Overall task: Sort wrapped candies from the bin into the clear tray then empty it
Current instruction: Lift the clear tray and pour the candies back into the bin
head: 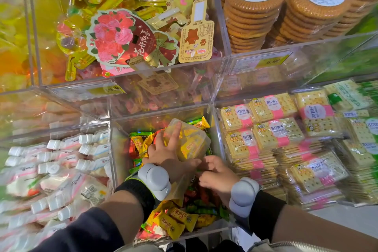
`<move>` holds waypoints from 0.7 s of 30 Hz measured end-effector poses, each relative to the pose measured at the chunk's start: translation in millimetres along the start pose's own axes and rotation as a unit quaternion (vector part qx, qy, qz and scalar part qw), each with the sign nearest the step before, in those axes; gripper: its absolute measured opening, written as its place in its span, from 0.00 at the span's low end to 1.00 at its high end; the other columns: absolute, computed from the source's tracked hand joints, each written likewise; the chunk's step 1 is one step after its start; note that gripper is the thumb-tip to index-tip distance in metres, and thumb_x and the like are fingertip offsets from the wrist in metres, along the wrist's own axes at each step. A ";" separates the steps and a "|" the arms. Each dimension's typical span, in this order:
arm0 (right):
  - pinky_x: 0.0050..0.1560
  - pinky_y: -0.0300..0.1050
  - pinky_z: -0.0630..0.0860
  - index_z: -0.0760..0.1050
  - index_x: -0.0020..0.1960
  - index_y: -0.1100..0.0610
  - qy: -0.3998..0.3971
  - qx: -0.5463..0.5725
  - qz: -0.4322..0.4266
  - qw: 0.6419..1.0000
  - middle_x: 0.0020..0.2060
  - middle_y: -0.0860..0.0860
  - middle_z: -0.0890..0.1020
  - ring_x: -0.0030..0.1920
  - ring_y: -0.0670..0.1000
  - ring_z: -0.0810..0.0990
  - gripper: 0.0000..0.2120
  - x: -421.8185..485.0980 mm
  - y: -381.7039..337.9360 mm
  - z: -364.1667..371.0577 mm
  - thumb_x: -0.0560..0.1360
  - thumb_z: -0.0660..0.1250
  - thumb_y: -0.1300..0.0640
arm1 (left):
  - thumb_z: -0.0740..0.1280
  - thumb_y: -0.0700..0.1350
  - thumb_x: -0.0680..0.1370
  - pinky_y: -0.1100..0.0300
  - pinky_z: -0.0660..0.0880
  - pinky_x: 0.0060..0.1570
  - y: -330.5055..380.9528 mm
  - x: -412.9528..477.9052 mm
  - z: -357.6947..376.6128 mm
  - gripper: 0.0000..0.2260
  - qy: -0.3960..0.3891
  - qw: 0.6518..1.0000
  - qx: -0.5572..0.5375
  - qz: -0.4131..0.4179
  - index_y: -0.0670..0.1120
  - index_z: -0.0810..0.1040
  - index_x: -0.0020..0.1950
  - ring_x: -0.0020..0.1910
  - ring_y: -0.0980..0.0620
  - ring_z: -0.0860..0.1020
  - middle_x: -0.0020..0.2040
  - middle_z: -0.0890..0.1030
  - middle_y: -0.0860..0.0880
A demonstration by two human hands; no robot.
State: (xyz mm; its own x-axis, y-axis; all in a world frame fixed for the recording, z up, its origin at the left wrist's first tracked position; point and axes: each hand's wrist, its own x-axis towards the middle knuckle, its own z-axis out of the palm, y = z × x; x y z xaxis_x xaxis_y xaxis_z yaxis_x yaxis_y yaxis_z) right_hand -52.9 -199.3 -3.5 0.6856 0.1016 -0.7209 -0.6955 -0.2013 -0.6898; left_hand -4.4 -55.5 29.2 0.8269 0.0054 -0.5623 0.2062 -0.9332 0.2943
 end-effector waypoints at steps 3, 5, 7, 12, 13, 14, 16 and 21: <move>0.58 0.50 0.77 0.62 0.61 0.53 0.001 0.044 0.016 0.999 0.45 0.45 0.73 0.51 0.52 0.79 0.21 4.1 -1.2 2.5 0.72 0.65 0.64 | 0.69 0.68 0.63 0.41 0.62 0.64 2.6 0.4 0.3 0.47 0.002 1.000 0.002 -0.008 0.72 0.36 0.67 0.73 0.41 0.54 0.76 0.43 0.52; 0.61 0.54 0.76 0.61 0.64 0.53 0.003 0.039 0.022 0.999 0.45 0.45 0.71 0.51 0.54 0.79 0.24 6.1 -1.1 2.6 0.72 0.66 0.62 | 0.70 0.67 0.62 0.41 0.61 0.64 4.2 0.3 1.2 0.48 0.010 1.000 0.010 -0.014 0.72 0.36 0.67 0.73 0.41 0.54 0.76 0.43 0.52; 0.61 0.53 0.75 0.60 0.66 0.54 0.003 0.068 0.028 0.997 0.48 0.49 0.73 0.51 0.54 0.77 0.26 7.5 0.2 3.4 0.72 0.66 0.63 | 0.70 0.67 0.62 0.41 0.61 0.64 5.1 0.3 3.1 0.49 0.016 0.999 0.022 -0.017 0.72 0.35 0.67 0.73 0.41 0.54 0.76 0.43 0.53; 0.47 0.46 0.78 0.61 0.65 0.55 0.001 0.164 0.048 0.985 0.43 0.53 0.73 0.43 0.49 0.76 0.24 10.3 0.8 6.1 0.72 0.65 0.65 | 0.69 0.69 0.60 0.41 0.62 0.63 3.4 3.8 9.4 0.50 0.046 0.997 0.055 -0.015 0.73 0.32 0.65 0.71 0.41 0.56 0.76 0.43 0.54; 0.43 0.43 0.77 0.60 0.65 0.56 -0.001 0.171 0.054 0.984 0.43 0.54 0.74 0.42 0.48 0.75 0.24 11.7 -0.4 6.2 0.73 0.65 0.65 | 0.69 0.69 0.60 0.41 0.62 0.63 2.1 5.5 10.8 0.50 0.054 0.997 0.055 -0.015 0.73 0.32 0.65 0.71 0.42 0.57 0.76 0.44 0.54; 0.41 0.41 0.76 0.59 0.66 0.56 0.000 0.174 0.057 0.983 0.46 0.56 0.74 0.42 0.49 0.75 0.25 12.6 -1.8 6.6 0.73 0.64 0.65 | 0.69 0.70 0.59 0.41 0.63 0.63 0.6 7.0 12.6 0.50 0.061 0.997 0.055 -0.014 0.73 0.32 0.64 0.70 0.42 0.58 0.76 0.44 0.55; 0.37 0.38 0.74 0.58 0.69 0.59 0.008 0.165 0.055 0.985 0.53 0.60 0.74 0.46 0.51 0.75 0.27 14.9 -3.6 7.0 0.74 0.64 0.64 | 0.68 0.71 0.58 0.42 0.65 0.61 -1.7 8.7 16.1 0.51 0.086 0.994 0.059 -0.013 0.74 0.30 0.63 0.69 0.43 0.60 0.75 0.47 0.55; 0.38 0.40 0.76 0.60 0.68 0.57 0.015 0.196 0.051 0.979 0.42 0.55 0.75 0.41 0.51 0.78 0.24 20.9 1.1 9.2 0.74 0.64 0.62 | 0.65 0.71 0.53 0.42 0.66 0.57 -2.7 11.5 24.2 0.51 0.133 0.990 0.055 -0.008 0.75 0.27 0.60 0.65 0.43 0.64 0.75 0.51 0.54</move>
State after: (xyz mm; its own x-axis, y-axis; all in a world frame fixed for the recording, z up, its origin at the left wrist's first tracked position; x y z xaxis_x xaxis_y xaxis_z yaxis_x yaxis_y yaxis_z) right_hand -41.4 -188.4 -20.0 0.6095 0.0698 -0.7897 -0.7863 0.1804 -0.5909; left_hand -8.1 -61.5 3.3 0.9355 0.1003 -0.3387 0.1735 -0.9657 0.1930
